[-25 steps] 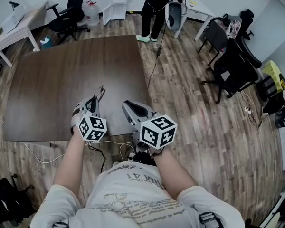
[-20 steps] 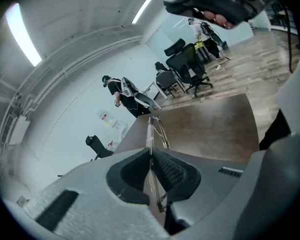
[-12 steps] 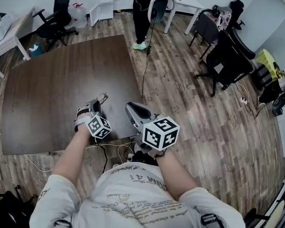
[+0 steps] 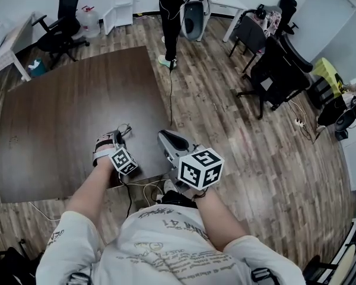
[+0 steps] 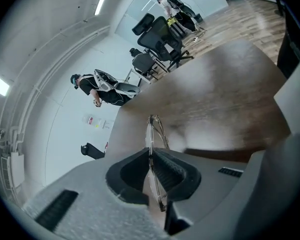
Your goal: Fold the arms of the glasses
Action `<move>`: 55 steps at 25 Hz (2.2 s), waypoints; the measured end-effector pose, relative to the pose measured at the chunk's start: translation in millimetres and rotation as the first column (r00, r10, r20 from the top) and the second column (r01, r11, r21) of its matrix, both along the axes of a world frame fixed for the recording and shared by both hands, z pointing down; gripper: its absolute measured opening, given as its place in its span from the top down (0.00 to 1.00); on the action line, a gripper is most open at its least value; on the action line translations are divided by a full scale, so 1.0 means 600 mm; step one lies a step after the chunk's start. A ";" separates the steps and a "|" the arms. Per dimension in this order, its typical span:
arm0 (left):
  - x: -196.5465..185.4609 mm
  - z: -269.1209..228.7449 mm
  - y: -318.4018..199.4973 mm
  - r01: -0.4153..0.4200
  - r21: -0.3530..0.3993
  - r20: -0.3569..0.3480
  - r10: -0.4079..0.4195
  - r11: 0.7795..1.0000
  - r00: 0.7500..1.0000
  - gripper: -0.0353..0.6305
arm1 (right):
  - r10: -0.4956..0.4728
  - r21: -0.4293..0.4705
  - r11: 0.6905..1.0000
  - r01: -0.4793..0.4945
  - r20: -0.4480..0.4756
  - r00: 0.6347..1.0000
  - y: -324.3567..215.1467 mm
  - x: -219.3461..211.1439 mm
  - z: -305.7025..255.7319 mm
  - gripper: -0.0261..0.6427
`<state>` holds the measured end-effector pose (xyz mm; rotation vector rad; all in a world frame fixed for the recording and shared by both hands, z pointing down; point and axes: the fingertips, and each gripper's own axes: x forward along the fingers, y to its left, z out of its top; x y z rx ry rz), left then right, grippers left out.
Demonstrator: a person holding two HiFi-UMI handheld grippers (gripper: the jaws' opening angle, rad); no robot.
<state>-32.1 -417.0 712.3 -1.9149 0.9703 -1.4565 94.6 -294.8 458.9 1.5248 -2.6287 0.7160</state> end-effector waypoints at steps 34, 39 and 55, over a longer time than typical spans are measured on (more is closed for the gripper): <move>-0.003 -0.232 0.044 0.152 -0.342 -0.760 -0.368 0.927 0.535 0.93 | 0.029 0.071 0.997 -0.023 -0.092 0.995 -0.015 -0.036 0.002 0.93; -0.048 -0.341 0.102 0.214 -0.313 -0.853 -0.373 0.925 0.364 0.93 | 0.011 0.119 0.993 0.004 -0.124 0.992 -0.007 -0.068 -0.009 0.94; -0.184 -0.424 0.262 0.320 -0.297 -0.895 -0.380 0.899 0.236 0.93 | -0.025 0.139 0.990 0.038 -0.097 0.995 0.032 -0.187 -0.011 0.94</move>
